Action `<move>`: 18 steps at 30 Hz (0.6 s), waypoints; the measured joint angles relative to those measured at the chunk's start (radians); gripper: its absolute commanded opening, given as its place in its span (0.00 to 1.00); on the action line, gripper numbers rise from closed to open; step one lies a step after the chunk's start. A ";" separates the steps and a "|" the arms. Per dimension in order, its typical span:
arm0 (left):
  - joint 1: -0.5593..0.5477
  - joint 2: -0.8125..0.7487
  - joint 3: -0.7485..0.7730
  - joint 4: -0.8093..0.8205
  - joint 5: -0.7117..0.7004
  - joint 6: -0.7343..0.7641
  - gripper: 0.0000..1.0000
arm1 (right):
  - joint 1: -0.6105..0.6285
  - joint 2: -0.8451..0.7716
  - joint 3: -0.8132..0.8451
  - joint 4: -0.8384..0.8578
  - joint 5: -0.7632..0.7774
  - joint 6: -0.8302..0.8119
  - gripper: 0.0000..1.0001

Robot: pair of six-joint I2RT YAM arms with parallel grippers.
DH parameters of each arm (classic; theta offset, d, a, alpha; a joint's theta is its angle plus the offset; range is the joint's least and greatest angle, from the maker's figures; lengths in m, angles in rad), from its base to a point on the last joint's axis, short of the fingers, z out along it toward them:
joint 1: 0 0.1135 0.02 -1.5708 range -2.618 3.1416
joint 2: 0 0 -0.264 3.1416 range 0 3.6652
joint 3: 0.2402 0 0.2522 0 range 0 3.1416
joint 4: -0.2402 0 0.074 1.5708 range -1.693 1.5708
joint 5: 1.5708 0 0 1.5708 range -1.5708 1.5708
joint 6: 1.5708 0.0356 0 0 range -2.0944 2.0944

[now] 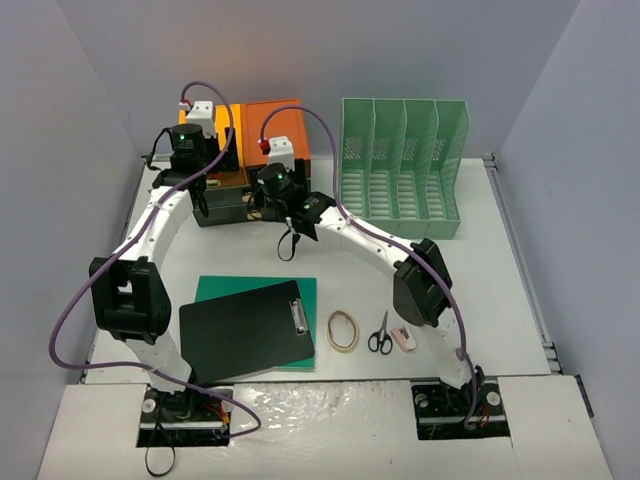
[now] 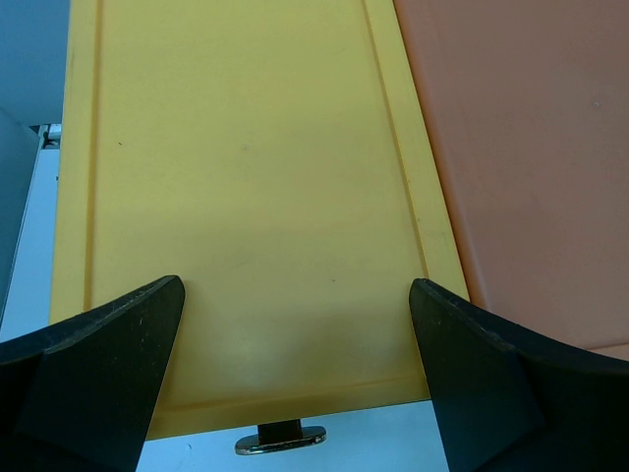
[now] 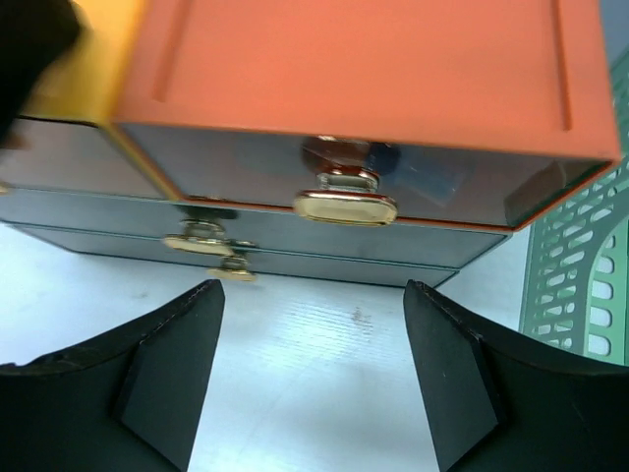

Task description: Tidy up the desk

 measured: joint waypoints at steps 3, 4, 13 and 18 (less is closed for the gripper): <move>0.000 0.000 0.000 0.000 0.000 0.000 0.97 | 0.015 -0.041 0.030 -0.007 -0.001 -0.005 0.71; 0.000 0.000 0.000 0.000 0.000 0.000 0.97 | 0.018 -0.048 0.050 -0.006 0.000 -0.010 0.71; 0.000 0.000 0.000 0.000 0.000 0.000 0.97 | -0.004 -0.057 0.143 0.000 0.003 -0.040 0.71; 0.000 0.000 0.000 0.000 0.000 0.000 0.97 | -0.029 0.011 0.210 0.012 -0.011 -0.053 0.71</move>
